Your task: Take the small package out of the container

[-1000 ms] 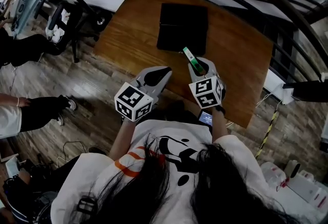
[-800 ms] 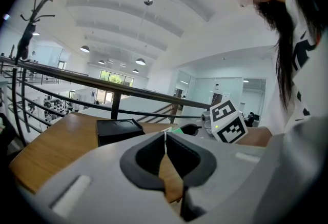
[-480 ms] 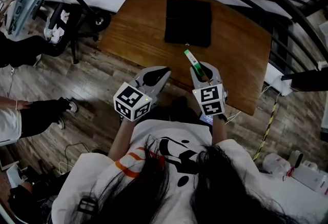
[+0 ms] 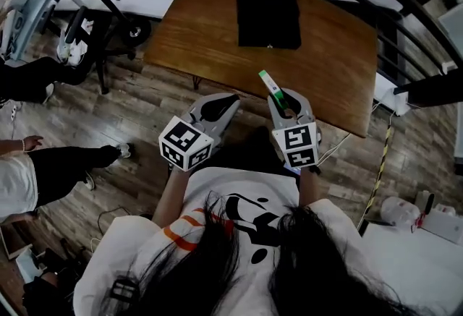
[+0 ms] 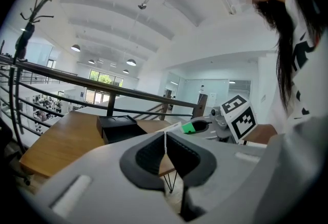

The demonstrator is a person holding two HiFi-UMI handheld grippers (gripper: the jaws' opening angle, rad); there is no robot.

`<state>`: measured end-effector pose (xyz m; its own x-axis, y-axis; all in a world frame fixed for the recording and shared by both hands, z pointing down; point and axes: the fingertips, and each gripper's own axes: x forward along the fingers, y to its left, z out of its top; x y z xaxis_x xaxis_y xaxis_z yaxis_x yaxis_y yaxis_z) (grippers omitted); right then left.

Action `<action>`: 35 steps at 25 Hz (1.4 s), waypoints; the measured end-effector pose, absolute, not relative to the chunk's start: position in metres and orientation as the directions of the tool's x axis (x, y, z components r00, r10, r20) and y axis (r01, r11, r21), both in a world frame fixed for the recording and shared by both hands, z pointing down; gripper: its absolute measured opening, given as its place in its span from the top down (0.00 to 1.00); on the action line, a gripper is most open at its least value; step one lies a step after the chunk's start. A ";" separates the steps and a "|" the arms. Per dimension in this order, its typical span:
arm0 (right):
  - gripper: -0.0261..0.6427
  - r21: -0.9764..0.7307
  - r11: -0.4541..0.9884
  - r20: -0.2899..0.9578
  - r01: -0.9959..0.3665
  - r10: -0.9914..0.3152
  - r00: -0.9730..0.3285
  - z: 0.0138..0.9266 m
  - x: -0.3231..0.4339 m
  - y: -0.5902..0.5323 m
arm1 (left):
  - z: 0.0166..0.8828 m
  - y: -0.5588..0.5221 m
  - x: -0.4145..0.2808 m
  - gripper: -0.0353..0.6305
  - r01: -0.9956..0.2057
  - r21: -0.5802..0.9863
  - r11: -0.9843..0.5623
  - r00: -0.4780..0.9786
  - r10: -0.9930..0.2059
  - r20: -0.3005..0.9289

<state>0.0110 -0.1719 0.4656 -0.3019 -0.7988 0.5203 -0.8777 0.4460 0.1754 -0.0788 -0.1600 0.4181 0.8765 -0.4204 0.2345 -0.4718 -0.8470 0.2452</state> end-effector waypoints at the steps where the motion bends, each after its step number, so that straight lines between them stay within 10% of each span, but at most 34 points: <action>1: 0.78 0.175 0.440 0.519 -0.881 -0.802 -0.297 0.464 0.010 -0.162 | 0.418 -0.152 -0.080 0.95 -0.466 0.246 -0.850 0.880 -0.414 0.233; 35: 0.78 0.153 0.450 0.522 -0.880 -0.793 -0.315 0.462 0.040 0.030 | 0.418 0.029 -0.050 0.95 -0.470 0.237 -0.850 0.877 -0.420 0.233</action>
<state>0.0396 0.0303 0.4621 -0.3146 -0.7926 0.5223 -0.8800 0.4498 0.1527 -0.0499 0.0292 0.4176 0.8772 -0.4195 0.2333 -0.4698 -0.8503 0.2374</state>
